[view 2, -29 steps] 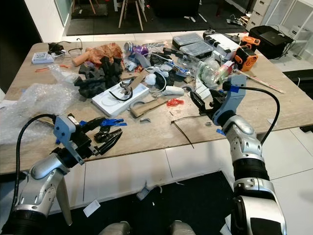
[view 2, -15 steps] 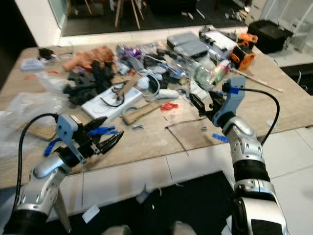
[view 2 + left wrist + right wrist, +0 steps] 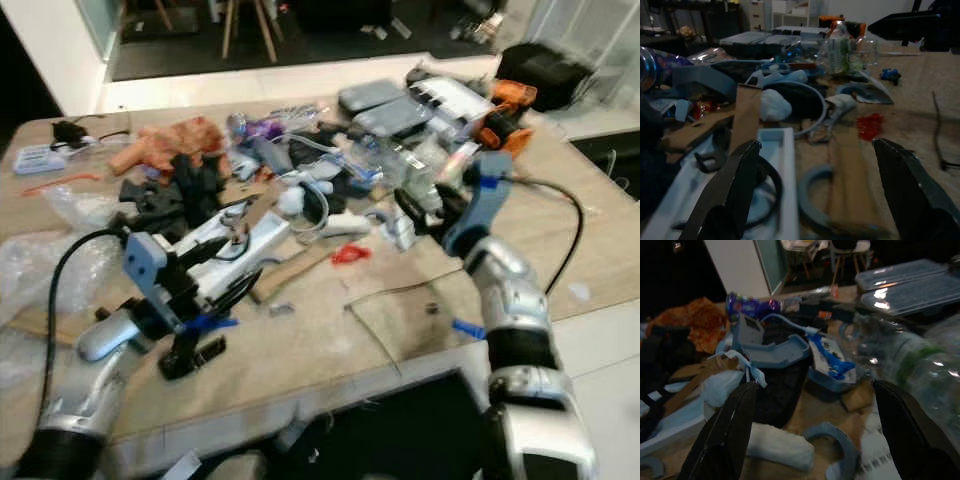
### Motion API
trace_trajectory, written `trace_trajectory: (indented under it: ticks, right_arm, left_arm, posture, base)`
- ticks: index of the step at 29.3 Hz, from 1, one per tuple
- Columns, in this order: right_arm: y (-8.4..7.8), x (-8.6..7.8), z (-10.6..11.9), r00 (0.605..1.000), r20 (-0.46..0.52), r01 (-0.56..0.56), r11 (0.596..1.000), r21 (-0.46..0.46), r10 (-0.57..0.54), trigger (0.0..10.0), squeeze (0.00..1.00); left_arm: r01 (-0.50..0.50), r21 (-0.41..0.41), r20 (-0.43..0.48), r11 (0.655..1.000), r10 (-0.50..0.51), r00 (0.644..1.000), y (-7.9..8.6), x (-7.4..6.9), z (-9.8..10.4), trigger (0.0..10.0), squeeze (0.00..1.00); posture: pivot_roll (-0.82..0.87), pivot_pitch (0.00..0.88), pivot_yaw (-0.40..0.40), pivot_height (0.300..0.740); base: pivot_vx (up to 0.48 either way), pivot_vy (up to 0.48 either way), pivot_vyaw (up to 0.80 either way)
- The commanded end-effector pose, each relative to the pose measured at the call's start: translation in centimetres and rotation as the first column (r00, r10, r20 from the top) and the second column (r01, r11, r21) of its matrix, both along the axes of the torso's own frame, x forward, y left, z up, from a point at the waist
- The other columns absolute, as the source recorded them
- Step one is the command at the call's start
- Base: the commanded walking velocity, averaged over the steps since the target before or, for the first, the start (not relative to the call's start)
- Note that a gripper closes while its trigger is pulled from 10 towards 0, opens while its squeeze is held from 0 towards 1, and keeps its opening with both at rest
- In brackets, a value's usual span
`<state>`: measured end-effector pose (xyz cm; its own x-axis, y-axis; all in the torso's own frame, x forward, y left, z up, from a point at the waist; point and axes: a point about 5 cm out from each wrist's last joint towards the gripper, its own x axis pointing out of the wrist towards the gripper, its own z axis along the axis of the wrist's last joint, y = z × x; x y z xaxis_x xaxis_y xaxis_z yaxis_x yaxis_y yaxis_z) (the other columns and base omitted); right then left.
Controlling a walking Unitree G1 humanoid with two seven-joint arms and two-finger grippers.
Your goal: Picking trash to rubbish bin
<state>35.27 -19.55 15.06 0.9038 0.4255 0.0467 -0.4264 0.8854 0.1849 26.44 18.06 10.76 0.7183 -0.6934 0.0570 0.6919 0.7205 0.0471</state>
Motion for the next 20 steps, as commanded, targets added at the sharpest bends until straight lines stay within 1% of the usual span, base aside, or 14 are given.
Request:
trace_trajectory:
  ticks: [1,4,7,11,14,17,20]
  right_arm:
    - [-0.94,-0.27,-0.28,1.000,-0.012,0.026,1.000,-0.004,-0.026,10.0,0.00]
    - [-0.87,-0.31,-0.33,1.000,-0.015,0.024,1.000,-0.007,-0.024,10.0,0.00]
    - [-0.89,-0.36,-0.51,0.999,-0.022,0.024,1.000,-0.014,-0.024,10.0,0.00]
    - [-0.89,-0.40,-0.59,0.999,-0.027,0.023,1.000,-0.020,-0.023,10.0,0.00]
    - [-0.91,-0.45,-0.95,0.999,-0.049,0.010,0.998,-0.064,-0.013,10.0,0.00]
    - [-1.06,-0.42,-1.15,0.998,-0.063,-0.027,0.990,-0.137,0.019,10.0,0.00]
    - [-1.07,-0.13,-0.85,0.997,-0.065,-0.061,0.986,-0.158,0.051,10.0,0.00]
  left_arm:
    - [0.013,0.008,-0.002,1.000,-0.013,1.000,-0.24,-0.02,0.06,10.0,0.00]
    - [0.003,0.010,-0.010,1.000,-0.002,1.000,-0.23,0.04,-0.04,10.0,0.00]
    - [-0.025,0.012,-0.021,1.000,0.026,0.999,-0.10,0.22,-0.19,10.0,0.00]
    - [-0.027,0.005,-0.025,1.000,0.028,0.999,-0.06,0.22,-0.21,10.0,0.00]
    - [-0.028,0.007,-0.019,1.000,0.029,0.999,0.08,0.22,-0.10,10.0,0.00]
    - [-0.026,0.015,-0.013,1.000,0.026,1.000,0.13,0.21,0.03,10.0,0.00]
    - [-0.026,0.025,-0.007,0.999,0.026,1.000,0.22,0.24,0.22,10.0,0.00]
  posture:
    - [0.04,0.000,-0.039,0.740]
    - [0.04,0.000,-0.039,0.740]
    - [0.04,0.000,-0.039,0.740]
    - [0.04,0.000,-0.039,0.740]
    - [0.04,0.000,-0.037,0.740]
    - [0.04,0.000,-0.033,0.740]
    - [0.04,0.000,-0.031,0.740]
  base:
    - [0.356,0.000,0.00]
    - [0.342,0.000,0.00]
    - [0.000,0.000,0.00]
    - [0.000,0.000,0.00]
    - [0.000,0.000,0.00]
    - [0.000,0.000,0.00]
    - [0.000,0.000,0.00]
